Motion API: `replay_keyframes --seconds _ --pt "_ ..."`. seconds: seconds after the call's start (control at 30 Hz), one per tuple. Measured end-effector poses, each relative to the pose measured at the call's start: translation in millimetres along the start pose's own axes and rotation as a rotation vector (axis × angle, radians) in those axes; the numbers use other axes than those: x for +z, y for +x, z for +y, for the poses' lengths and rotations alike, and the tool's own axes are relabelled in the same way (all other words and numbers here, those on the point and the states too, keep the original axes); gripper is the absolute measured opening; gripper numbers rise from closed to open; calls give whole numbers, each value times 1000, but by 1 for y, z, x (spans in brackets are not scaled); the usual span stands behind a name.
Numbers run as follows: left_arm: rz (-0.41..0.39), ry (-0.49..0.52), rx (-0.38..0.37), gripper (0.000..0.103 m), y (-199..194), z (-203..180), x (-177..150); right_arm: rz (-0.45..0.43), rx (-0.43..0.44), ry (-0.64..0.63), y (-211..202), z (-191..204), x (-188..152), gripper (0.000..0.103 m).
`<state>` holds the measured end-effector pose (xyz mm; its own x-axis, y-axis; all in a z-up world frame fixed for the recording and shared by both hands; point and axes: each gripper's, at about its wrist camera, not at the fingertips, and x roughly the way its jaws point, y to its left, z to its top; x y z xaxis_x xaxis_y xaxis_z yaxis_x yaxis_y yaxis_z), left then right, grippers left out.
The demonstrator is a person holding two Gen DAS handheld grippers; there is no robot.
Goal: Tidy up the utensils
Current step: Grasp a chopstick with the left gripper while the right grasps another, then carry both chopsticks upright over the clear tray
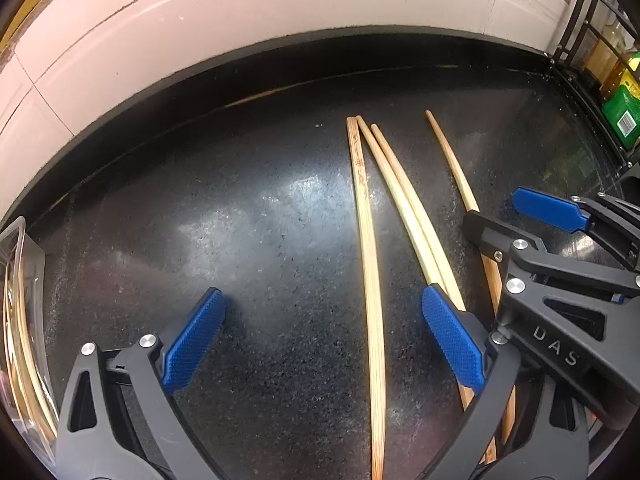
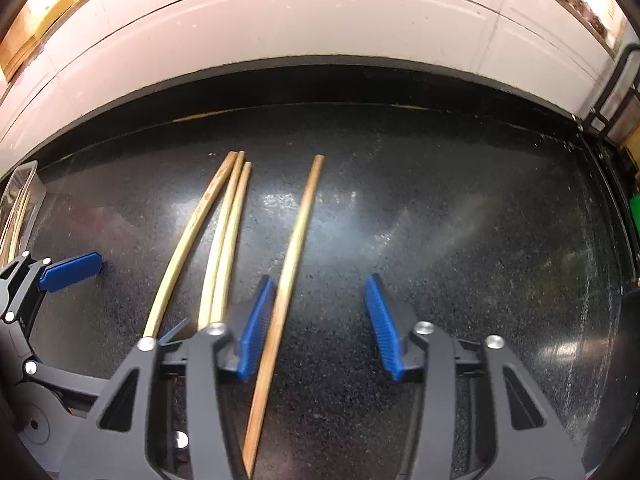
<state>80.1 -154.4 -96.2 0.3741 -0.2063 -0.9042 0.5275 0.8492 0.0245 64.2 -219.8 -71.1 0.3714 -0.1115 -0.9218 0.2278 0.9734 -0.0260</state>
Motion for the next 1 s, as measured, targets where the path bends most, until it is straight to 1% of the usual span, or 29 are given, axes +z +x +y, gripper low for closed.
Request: replay_keyframes --seconds 0.03,0.07,0.1,0.13,0.17,0.2,0.27,0.33,0.37,0.5,0.6,0.77,1.0 --pt "-11 9 -3 85 -1 -3 0 -1 2 -4 1 3 1 26" --pt "-24 17 -6 79 -3 -5 -1 -3 8 -8 1 6 2 16" --pt "-38 31 -6 65 -6 -11 -2 0 15 -6 1 7 3 12" --pt "-45 39 -9 55 -8 -13 -1 3 18 -3 1 7 4 11" --pt "-48 40 -12 52 -9 -14 1 6 25 -2 2 8 4 8" --pt "-50 44 -15 47 -10 -16 2 8 34 -3 2 8 4 8" --pt "-59 53 -21 33 -17 -15 2 12 46 6 3 7 5 8" --pt "-73 55 -34 8 -17 -15 1 14 55 10 2 6 5 7" --pt "-76 46 -52 8 -18 -15 1 15 57 7 1 6 4 7" --pt "-78 53 -76 7 -11 -10 -4 13 76 21 -1 -4 1 7" --pt "-72 36 -105 7 -10 -5 -4 19 80 19 0 -9 3 7" --pt "-68 41 -113 7 -11 -5 -8 21 86 42 -5 -13 -2 7" --pt "-65 10 -123 6 -15 3 -13 6 90 63 -12 -25 -8 7"
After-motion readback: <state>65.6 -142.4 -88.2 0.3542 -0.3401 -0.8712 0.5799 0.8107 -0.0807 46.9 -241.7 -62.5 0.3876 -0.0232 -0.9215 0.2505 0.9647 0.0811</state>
